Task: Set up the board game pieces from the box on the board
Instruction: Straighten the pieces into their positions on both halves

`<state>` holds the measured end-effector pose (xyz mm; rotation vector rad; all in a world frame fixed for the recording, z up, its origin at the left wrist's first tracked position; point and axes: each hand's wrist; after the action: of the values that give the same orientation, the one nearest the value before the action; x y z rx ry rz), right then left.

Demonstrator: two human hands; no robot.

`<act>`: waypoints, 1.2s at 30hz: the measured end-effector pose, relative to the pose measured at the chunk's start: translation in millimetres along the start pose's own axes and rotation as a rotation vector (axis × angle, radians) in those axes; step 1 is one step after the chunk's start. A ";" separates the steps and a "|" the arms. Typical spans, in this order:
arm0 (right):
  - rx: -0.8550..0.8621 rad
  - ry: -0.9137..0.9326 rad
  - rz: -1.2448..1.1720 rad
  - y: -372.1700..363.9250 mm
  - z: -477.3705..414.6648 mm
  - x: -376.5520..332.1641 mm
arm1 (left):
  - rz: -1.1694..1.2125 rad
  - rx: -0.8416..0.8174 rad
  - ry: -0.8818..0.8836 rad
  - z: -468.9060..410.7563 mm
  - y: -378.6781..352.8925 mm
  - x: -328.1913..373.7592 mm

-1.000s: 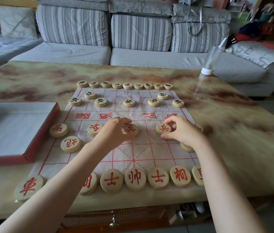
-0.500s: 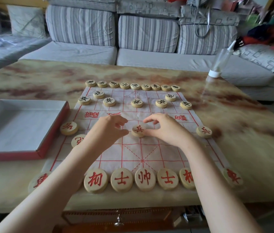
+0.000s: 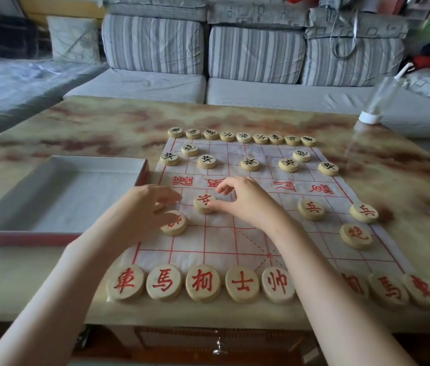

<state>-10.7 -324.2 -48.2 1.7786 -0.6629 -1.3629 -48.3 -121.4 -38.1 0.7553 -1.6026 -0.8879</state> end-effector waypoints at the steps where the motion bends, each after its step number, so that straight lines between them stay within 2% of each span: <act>1: 0.010 -0.007 0.019 -3.4 -2.8 -3.8 | 0.014 -0.020 -0.004 0.9 -0.3 -2.8; 7: 0.079 0.026 0.119 -20.8 -14.3 -18.7 | -0.035 -0.141 -0.129 1.4 -2.6 -17.6; 15: 0.102 -0.017 0.205 -28.9 -18.4 -21.1 | -0.046 -0.157 -0.128 0.6 -6.2 -19.8; 19: 0.052 -0.050 0.129 -28.3 -19.7 -16.1 | -0.076 -0.114 -0.094 0.2 -12.2 -19.0; 26: -0.133 0.000 0.001 -17.9 -16.5 -13.8 | -0.217 -0.024 -0.055 -2.6 -19.3 -10.1; 31: -0.027 -0.008 -0.039 -11.8 -14.5 -14.5 | -0.190 -0.021 -0.141 -1.0 -16.4 -11.4; 36: 0.037 -0.049 0.086 -21.3 -15.4 -16.5 | -0.116 -0.096 -0.230 2.0 -10.6 -22.6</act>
<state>-1.9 -295.3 -55.1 1.7297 -0.7874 -1.3478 -45.7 -107.5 -58.8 0.7038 -1.7152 -1.1617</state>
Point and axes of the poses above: each hand's wrist, its own z-axis away from the middle knuckle, its own y-axis out of the back of the hand, x = y × z, and after that the axes turned 2 degrees about y, right-handed
